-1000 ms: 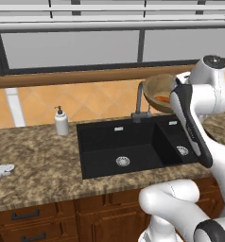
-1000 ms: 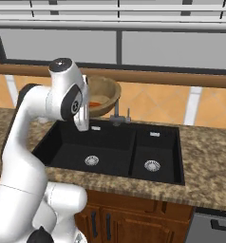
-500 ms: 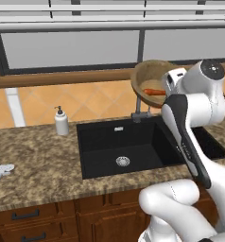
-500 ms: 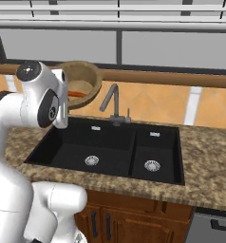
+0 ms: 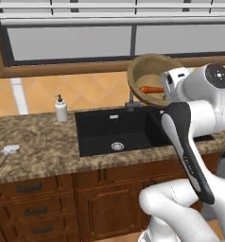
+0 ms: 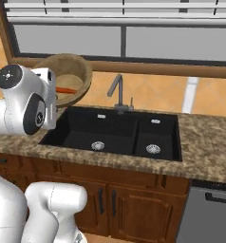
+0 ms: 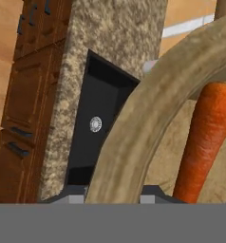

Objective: Pick the carrot from the sink and place it in the bowl. Then pick the bowl and place it in the microwave. Then close the microwave door and press the start button.

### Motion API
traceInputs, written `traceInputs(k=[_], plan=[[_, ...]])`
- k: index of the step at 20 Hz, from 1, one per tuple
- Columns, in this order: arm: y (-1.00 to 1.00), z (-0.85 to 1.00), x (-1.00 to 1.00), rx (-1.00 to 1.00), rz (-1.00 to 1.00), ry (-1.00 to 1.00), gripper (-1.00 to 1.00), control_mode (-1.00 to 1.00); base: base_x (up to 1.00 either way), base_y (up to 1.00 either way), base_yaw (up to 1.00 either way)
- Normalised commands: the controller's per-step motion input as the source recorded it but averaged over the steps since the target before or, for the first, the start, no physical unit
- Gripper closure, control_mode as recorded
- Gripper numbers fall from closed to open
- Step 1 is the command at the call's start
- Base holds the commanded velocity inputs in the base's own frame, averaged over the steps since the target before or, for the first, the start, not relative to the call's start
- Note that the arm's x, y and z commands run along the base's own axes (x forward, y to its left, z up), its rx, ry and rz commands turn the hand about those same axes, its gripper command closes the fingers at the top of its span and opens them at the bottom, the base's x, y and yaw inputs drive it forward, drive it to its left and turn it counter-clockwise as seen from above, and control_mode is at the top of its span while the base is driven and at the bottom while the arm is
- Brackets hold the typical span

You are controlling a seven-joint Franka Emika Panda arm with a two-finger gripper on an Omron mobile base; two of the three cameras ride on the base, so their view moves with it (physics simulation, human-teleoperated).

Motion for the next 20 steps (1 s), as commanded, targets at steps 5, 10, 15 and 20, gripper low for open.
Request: traceInputs(k=[5, 10, 15, 20], plan=[[0.00, 0.00, 0.00, 0.00, 0.00, 0.00, 1.00, 1.00, -0.58, -0.11, -0.55], [0.00, 0.00, 0.00, 0.00, 0.00, 0.00, 1.00, 1.00, -0.04, -0.02, -0.91], [0.00, 0.00, 0.00, 0.00, 0.00, 0.00, 1.00, 1.00, 0.00, 0.00, -0.98], [0.00, 0.00, 0.00, 0.00, 0.00, 0.00, 1.00, 1.00, 0.00, -0.04, -0.96]])
